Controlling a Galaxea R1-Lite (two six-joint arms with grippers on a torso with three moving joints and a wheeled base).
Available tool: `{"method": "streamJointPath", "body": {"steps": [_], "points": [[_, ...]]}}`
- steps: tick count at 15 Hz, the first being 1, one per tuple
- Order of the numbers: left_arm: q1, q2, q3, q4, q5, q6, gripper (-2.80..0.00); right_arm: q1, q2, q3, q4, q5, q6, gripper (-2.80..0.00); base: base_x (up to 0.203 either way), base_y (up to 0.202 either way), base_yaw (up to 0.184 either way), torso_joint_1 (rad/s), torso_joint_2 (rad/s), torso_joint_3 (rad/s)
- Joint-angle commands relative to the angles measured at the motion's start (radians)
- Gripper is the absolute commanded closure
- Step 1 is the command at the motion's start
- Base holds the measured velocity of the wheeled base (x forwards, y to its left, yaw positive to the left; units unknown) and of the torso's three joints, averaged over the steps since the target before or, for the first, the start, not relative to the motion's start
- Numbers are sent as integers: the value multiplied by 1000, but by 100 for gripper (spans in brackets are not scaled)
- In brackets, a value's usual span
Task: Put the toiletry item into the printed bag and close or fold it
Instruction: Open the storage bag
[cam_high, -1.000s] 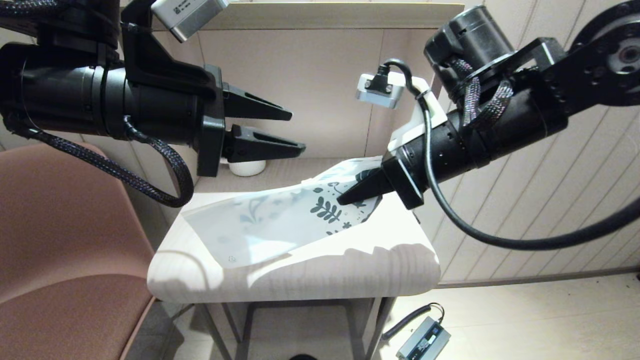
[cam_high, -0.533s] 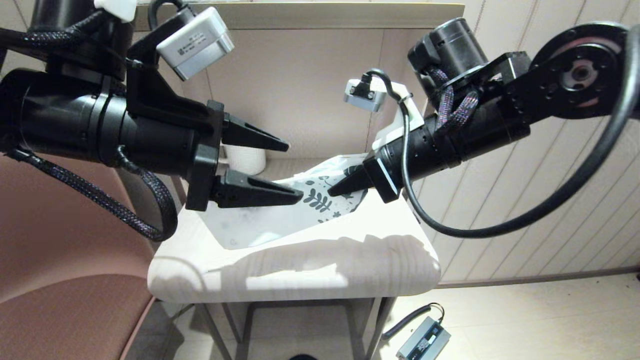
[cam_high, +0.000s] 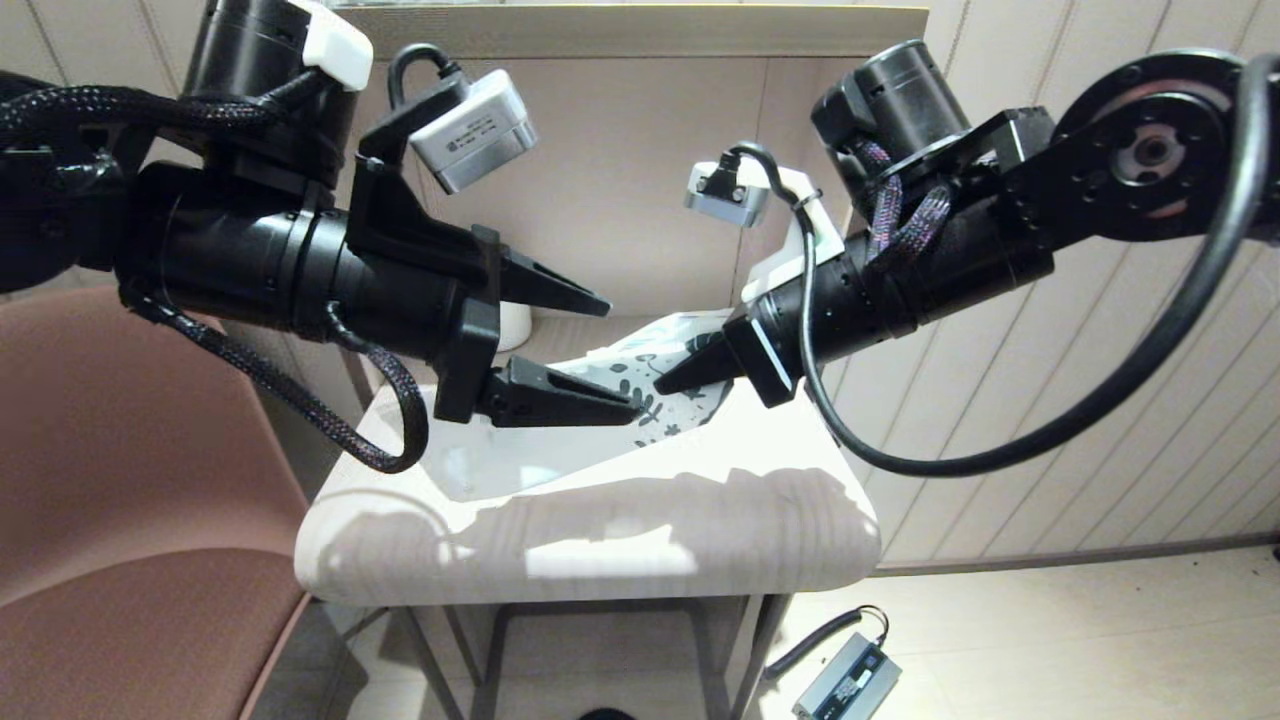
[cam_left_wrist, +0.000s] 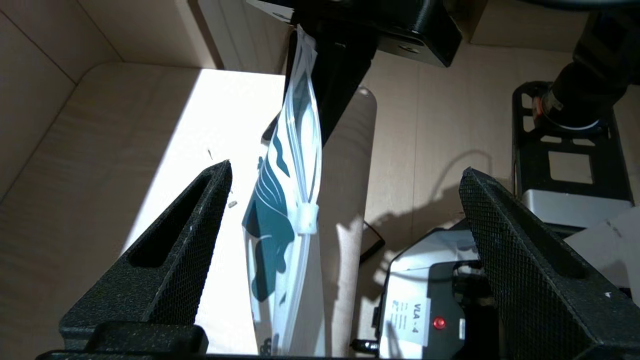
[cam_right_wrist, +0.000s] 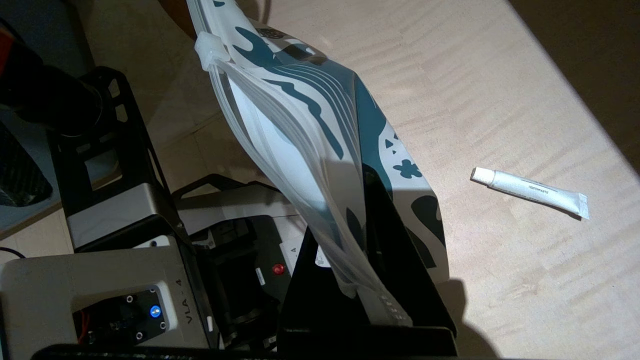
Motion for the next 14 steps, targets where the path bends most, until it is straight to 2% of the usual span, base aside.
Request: {"method": "streamJointPath", "body": {"steps": [1, 10, 11, 14], "points": [[-2, 47, -25, 2, -6, 2, -280, 0, 1, 0, 2, 3, -3, 0, 0, 0, 0, 0, 0, 0], [-2, 49, -10, 2, -1, 2, -280, -4, 9, 0, -7, 3, -5, 0, 0, 0, 0, 0, 0, 0], [-2, 49, -12, 2, -2, 2, 0, -4, 11, 0, -16, 4, -4, 0, 0, 0, 0, 0, 0, 0], [-2, 47, -10, 3, -2, 3, 0, -3, 12, 0, -19, 5, -5, 0, 0, 0, 0, 0, 0, 0]]}}
